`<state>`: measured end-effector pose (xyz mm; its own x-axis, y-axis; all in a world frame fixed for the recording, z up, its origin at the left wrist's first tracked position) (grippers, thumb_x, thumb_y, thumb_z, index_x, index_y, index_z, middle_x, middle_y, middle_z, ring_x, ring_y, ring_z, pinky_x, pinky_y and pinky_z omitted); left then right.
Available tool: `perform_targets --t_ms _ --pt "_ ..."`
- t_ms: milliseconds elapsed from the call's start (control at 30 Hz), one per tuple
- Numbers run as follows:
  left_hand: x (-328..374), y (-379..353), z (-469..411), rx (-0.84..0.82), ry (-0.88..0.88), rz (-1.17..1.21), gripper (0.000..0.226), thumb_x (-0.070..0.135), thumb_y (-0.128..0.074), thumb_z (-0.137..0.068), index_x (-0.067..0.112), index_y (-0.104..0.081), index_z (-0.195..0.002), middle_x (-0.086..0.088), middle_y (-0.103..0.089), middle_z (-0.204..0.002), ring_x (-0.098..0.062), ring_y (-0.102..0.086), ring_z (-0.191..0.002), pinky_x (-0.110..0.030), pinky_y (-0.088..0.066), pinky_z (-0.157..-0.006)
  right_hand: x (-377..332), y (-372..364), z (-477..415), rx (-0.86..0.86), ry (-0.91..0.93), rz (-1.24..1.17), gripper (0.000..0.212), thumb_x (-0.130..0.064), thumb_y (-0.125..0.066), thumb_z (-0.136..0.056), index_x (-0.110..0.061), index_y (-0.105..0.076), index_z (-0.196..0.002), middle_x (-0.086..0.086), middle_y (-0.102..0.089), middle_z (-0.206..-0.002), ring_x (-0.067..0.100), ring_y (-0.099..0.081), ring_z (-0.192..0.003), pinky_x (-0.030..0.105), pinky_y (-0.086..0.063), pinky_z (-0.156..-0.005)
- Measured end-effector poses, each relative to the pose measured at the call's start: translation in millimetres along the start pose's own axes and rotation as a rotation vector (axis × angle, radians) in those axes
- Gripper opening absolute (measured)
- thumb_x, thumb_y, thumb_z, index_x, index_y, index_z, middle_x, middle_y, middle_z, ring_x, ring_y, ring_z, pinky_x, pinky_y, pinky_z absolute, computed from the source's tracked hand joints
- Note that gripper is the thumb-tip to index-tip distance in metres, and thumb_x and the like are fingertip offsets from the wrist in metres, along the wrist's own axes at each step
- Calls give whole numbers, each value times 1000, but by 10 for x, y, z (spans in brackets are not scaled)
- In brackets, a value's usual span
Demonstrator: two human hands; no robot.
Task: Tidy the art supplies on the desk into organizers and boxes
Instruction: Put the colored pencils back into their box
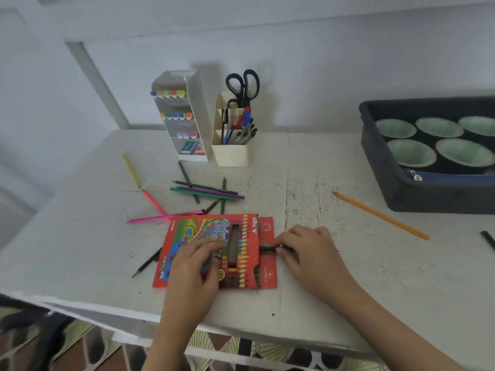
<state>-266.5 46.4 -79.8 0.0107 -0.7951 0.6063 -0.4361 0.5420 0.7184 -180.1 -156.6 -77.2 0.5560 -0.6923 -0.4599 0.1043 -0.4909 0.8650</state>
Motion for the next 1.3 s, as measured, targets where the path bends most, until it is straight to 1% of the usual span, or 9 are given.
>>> perform_targets --t_ms 100,233,367,533,733,867,1067,1200,1300 --pt "28 -39 5 -2 -85 -66 27 3 -58 -74 14 -73 -94 3 -65 -102 -20 -59 -97 -35 -41 -85 -53 -34 -38 20 -23 -2 13 -32 -57 -91 -35 -68 -96 -13 -59 -90 8 -52 -87 28 -20 -78" --pt "27 -88 10 2 -112 -87 25 8 -60 -74 17 -74 -92 -2 -64 -106 -21 -57 -98 -38 -41 -84 -131 -71 -67 54 -32 -20 9 -32 -68 -84 -36 -73 -90 -12 -62 -91 11 -52 -88 28 -16 -76" --pt "-5 -92 7 -2 -126 -85 25 11 -61 -76 18 -72 -97 -2 -62 -111 -16 -53 -101 -34 -36 -87 -171 -97 -37 36 -24 -29 10 -32 -68 -83 -34 -74 -92 -9 -63 -96 14 -54 -93 30 -21 -84" --pt "-34 -93 6 -36 -132 -92 26 2 -79 -69 16 -73 -90 -5 -62 -112 -16 -51 -103 -36 -34 -89 -118 -26 60 92 -68 -15 19 -26 -63 -84 -29 -68 -103 -10 -60 -109 10 -52 -105 28 -21 -94" --pt "-28 -83 -9 -48 -124 -81 23 3 -79 -69 17 -72 -86 -4 -62 -112 -17 -52 -103 -37 -34 -88 92 172 198 17 -214 40 11 -32 -67 -79 -35 -61 -87 -11 -53 -118 9 -44 -117 40 -16 -109" --pt "-46 -88 3 -58 -95 -20 22 3 -76 -72 19 -71 -87 2 -59 -115 -13 -47 -108 -38 -34 -93 104 189 167 -9 -229 38 13 -32 -68 -81 -41 -59 -81 -14 -50 -121 7 -41 -118 43 -12 -112" --pt "-87 -47 2 -51 -65 135 29 -2 -72 -75 22 -70 -91 8 -55 -118 -5 -42 -117 -19 -25 -98 -97 31 104 -19 -152 -29 4 -35 -64 -85 -37 -67 -88 -14 -49 -124 6 -39 -121 38 -8 -113" --pt "-102 -12 2 -57 -107 81 28 1 -76 -72 24 -71 -89 10 -57 -117 -13 -44 -119 -33 -28 -100 -211 -34 81 -4 -122 -48 6 -34 -62 -87 -36 -66 -91 -13 -48 -125 6 -38 -122 38 -7 -114" --pt "-127 18 -15 -66 -121 52 24 7 -76 -72 25 -74 -88 8 -59 -115 -21 -49 -118 -43 -35 -100 -193 -2 121 43 -142 -26 10 -25 -62 -84 -32 -63 -91 -13 -47 -116 6 -41 -118 39 -9 -113"
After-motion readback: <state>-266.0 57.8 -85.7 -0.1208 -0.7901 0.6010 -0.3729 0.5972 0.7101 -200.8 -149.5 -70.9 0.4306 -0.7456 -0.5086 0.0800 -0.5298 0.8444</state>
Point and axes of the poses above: each hand's wrist, its own z-axis away from the middle knuckle, its own y-axis out of the back of the hand, x = y × z, the point moved 1 cm from there along -z, towards the middle knuckle
